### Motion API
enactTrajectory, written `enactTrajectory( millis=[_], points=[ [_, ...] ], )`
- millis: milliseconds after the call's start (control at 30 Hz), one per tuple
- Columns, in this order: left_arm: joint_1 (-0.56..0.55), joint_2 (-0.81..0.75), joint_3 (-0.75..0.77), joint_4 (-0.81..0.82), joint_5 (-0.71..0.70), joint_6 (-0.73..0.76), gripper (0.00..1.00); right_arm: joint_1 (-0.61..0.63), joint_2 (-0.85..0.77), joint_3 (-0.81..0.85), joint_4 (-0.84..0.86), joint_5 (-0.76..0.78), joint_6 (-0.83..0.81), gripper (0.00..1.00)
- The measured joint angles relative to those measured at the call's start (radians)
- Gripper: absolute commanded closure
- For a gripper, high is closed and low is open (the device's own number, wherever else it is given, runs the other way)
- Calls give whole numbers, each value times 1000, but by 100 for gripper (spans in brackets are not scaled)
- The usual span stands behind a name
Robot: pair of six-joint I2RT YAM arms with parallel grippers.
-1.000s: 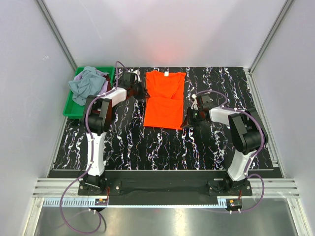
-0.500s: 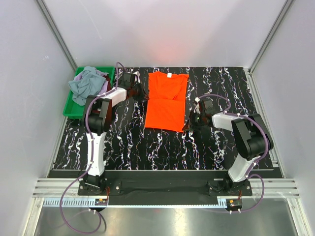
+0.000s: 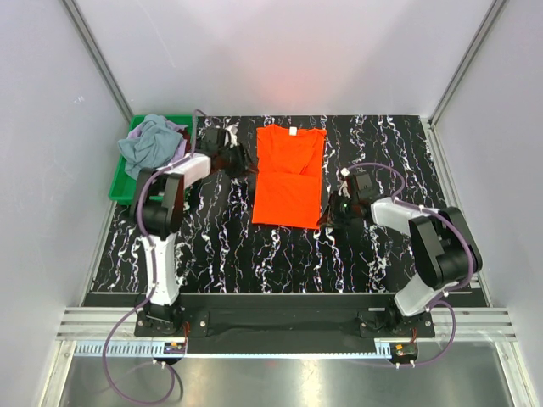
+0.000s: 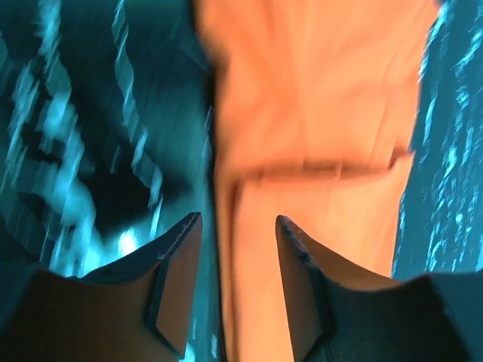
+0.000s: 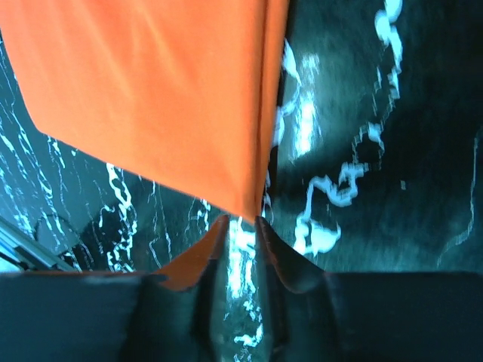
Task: Fold and stack the t-shirts
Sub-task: Fold the tshirt
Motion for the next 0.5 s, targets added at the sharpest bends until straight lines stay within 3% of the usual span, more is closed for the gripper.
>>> enactTrajectory(
  millis=[167,300,500],
  points=[
    [0,-247,-229,-72,-116,-6,47,1,-53,-22,-50,9,14,57],
    [0,-417,-415,-58,-116,-32,43,1,-56,-23,-78,15,34,51],
    [-24,-460,-649,77,-27,-98,41,1,-44,-23,-82,16,83,49]
  ],
)
